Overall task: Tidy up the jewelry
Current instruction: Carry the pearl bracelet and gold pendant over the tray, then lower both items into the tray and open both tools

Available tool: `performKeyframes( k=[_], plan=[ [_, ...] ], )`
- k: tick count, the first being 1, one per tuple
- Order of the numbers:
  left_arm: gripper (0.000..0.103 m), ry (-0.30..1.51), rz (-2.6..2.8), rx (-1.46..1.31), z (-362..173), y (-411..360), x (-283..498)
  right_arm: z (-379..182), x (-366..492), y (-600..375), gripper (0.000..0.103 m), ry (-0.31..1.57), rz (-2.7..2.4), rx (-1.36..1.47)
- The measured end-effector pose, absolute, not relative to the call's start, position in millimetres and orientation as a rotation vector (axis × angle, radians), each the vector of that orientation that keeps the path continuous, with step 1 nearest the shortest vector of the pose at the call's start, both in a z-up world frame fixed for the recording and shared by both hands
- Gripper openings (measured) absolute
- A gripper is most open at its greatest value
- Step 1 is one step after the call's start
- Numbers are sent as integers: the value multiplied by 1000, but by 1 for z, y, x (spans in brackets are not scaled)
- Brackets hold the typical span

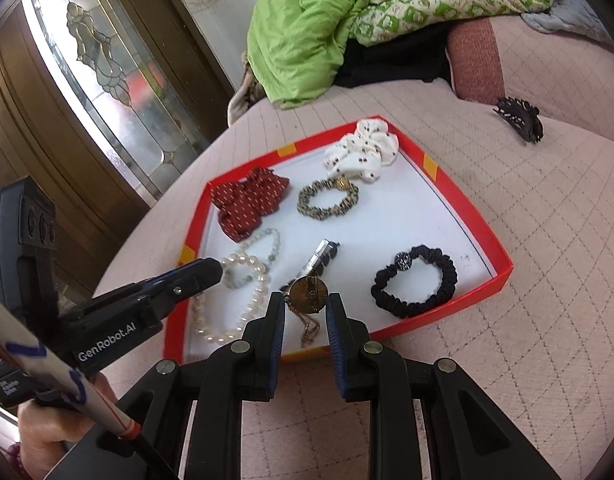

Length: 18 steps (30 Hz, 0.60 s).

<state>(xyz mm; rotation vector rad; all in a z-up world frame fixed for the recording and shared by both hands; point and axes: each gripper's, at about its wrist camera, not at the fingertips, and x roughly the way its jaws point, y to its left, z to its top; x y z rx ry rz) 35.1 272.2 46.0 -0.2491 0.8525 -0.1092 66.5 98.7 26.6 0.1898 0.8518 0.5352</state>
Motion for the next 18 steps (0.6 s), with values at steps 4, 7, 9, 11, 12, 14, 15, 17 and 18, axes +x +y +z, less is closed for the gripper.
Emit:
performKeyframes(
  k=[4, 7, 9, 11, 12, 14, 15, 17, 18],
  plan=[
    [11, 871, -111, -229, 42, 267, 37, 20, 70, 98, 23, 861, 518, 179],
    [11, 882, -110, -221, 39, 266, 38, 17, 73, 97, 23, 864, 508, 171],
    [11, 889, -108, -217, 38, 266, 39, 15, 75, 97, 23, 866, 505, 169],
    [11, 894, -101, -204, 36, 264, 40, 14, 76, 97, 23, 863, 502, 163],
    [11, 897, -99, -199, 36, 264, 41, 15, 76, 98, 23, 861, 499, 157],
    [11, 902, -97, -198, 34, 265, 42, 14, 77, 97, 23, 859, 494, 155],
    [11, 904, -94, -198, 33, 265, 43, 14, 78, 97, 23, 860, 491, 156],
    [11, 908, -86, -192, 32, 267, 43, 13, 79, 97, 23, 860, 486, 154],
    [11, 910, -83, -192, 31, 267, 44, 13, 80, 97, 23, 859, 482, 151]
  ],
)
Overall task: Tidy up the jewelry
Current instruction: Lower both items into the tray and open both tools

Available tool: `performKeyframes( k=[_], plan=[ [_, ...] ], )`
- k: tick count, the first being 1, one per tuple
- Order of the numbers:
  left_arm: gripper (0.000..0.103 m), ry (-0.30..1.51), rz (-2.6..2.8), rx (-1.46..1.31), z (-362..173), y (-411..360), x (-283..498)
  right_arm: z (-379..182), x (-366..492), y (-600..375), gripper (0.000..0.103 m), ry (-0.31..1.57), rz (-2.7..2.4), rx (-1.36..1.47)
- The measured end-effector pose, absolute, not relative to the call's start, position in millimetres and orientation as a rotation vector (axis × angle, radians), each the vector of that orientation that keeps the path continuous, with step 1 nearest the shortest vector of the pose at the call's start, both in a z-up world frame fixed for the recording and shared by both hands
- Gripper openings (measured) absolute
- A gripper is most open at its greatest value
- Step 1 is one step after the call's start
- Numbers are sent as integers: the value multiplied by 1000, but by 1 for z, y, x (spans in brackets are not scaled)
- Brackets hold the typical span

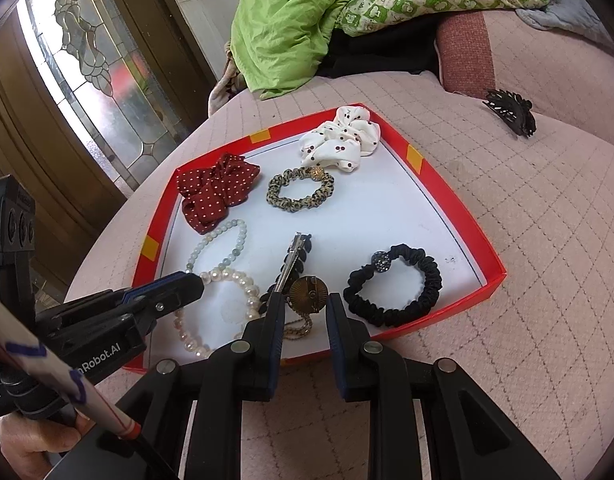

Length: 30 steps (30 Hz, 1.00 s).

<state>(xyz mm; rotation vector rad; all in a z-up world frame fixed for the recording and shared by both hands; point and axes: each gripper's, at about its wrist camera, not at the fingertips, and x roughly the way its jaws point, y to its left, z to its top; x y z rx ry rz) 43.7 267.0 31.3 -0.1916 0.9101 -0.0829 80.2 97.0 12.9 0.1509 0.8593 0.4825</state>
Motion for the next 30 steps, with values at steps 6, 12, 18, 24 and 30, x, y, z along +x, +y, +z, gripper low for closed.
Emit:
performKeyframes(
  k=[6, 12, 18, 24, 30],
  plan=[
    [11, 920, -67, -175, 28, 269, 44, 11, 84, 100, 23, 862, 480, 142],
    [11, 927, -55, -161, 26, 269, 45, 9, 85, 103, 23, 864, 481, 138],
    [11, 931, -40, -145, 24, 269, 46, 7, 88, 105, 23, 869, 480, 136],
    [11, 933, -28, -136, 23, 270, 47, 6, 91, 106, 23, 873, 477, 138],
    [11, 931, -24, -133, 23, 271, 47, 5, 93, 106, 23, 877, 473, 138]
  ],
)
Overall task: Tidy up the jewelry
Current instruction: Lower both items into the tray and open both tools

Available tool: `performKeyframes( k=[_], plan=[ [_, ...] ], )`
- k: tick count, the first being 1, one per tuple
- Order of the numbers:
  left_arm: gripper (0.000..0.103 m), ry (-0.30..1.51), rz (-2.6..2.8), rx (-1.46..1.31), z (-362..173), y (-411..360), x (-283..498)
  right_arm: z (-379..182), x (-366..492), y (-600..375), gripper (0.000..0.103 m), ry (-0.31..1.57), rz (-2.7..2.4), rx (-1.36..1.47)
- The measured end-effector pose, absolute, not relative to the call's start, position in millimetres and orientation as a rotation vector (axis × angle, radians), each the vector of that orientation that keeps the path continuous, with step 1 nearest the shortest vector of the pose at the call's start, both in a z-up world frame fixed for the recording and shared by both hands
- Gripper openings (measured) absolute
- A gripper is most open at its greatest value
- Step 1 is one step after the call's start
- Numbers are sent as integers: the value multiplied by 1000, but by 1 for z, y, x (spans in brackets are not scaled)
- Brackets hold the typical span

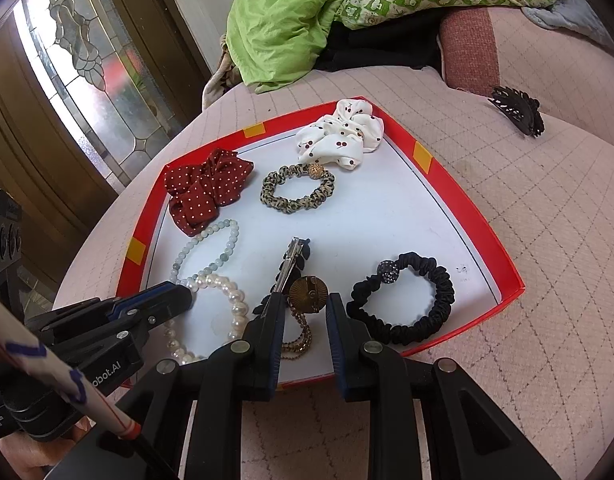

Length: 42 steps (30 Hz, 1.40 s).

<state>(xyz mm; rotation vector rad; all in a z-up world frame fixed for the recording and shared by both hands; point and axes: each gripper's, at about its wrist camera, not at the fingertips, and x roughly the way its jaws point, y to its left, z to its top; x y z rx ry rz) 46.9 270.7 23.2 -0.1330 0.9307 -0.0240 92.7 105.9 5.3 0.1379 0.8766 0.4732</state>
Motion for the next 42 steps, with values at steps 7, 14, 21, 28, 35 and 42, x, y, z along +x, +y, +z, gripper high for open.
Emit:
performKeyframes(
  k=[7, 14, 21, 28, 35, 42],
  plan=[
    [11, 929, -23, -131, 23, 271, 47, 5, 93, 104, 23, 879, 469, 144],
    [11, 930, -23, -130, 23, 270, 47, 5, 94, 102, 23, 878, 460, 142],
    [11, 928, -21, -126, 24, 271, 48, 6, 96, 103, 23, 878, 451, 135],
    [13, 927, -19, -127, 24, 271, 48, 6, 100, 101, 23, 879, 447, 143],
    [31, 920, -7, -125, 24, 272, 50, 6, 103, 101, 23, 882, 445, 144],
    [32, 920, -8, -125, 24, 271, 50, 6, 104, 100, 23, 882, 439, 149]
  ],
)
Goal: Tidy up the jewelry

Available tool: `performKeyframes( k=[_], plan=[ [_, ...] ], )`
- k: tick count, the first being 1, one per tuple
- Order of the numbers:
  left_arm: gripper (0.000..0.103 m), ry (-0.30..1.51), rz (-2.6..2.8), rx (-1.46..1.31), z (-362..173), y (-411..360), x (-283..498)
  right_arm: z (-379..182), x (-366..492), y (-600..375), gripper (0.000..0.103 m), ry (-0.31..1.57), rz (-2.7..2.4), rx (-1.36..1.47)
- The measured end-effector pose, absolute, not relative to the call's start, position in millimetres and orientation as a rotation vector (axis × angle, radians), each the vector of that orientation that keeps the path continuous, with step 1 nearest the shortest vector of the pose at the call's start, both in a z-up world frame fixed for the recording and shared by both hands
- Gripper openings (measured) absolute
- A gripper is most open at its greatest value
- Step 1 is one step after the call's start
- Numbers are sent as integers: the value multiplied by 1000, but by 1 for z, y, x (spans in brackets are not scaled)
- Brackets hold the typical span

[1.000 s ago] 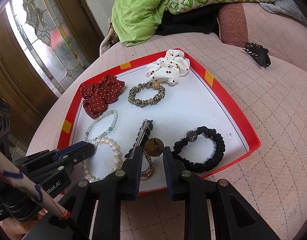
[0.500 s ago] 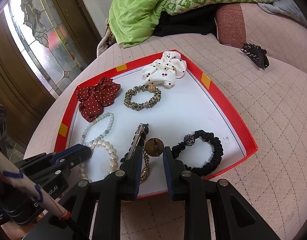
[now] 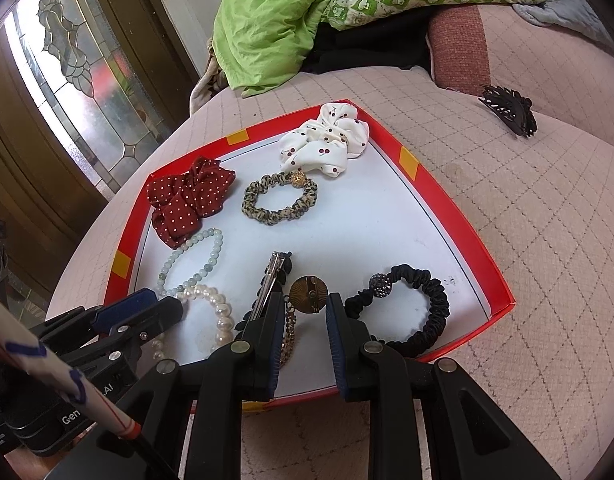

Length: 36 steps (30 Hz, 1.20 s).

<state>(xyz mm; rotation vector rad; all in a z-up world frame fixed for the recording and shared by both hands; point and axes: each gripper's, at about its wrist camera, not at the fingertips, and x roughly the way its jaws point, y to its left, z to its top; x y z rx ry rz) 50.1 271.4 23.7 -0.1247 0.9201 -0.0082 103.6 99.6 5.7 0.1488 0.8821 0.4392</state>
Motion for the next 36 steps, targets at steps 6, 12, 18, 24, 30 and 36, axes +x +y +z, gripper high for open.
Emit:
performKeyframes(
  k=[6, 12, 18, 24, 30, 36],
  plan=[
    [34, 919, -8, -125, 24, 271, 50, 6, 104, 97, 23, 882, 429, 151],
    [45, 908, -2, -122, 26, 271, 51, 7, 104, 93, 23, 884, 416, 160],
    [54, 901, 8, -115, 27, 265, 51, 8, 104, 89, 27, 889, 409, 173],
    [63, 891, 23, -114, 29, 264, 51, 11, 104, 85, 36, 887, 400, 186],
    [69, 875, 41, -117, 32, 263, 50, 18, 104, 77, 39, 875, 390, 209],
    [78, 851, 77, -123, 36, 265, 48, 28, 103, 66, 53, 854, 374, 234]
  ],
)
